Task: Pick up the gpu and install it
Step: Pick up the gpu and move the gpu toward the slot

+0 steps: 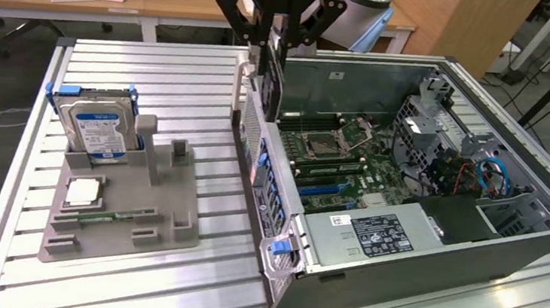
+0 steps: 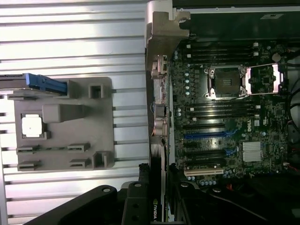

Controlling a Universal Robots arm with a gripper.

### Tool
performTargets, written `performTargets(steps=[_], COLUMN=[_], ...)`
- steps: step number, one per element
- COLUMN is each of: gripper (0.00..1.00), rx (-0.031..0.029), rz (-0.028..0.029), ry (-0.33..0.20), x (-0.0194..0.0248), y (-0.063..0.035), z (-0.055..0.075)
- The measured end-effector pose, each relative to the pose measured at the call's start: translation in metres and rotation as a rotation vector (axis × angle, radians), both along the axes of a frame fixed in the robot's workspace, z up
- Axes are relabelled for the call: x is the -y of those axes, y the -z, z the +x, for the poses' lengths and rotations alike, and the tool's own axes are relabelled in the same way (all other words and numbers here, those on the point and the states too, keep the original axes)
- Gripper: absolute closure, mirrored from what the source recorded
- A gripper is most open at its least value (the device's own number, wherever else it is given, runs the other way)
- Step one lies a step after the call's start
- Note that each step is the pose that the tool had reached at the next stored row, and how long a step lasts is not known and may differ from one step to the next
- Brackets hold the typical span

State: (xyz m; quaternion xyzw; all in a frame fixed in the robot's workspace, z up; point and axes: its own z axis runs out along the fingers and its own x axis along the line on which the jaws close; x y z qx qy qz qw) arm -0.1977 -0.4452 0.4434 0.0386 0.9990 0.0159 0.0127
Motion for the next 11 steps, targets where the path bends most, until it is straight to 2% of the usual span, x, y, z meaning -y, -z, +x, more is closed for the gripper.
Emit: performTargets(steps=[11], gripper=[0.74], rx=[0.0], rz=[0.0], ry=[0.0], x=[0.0], y=[0.0], z=[0.012])
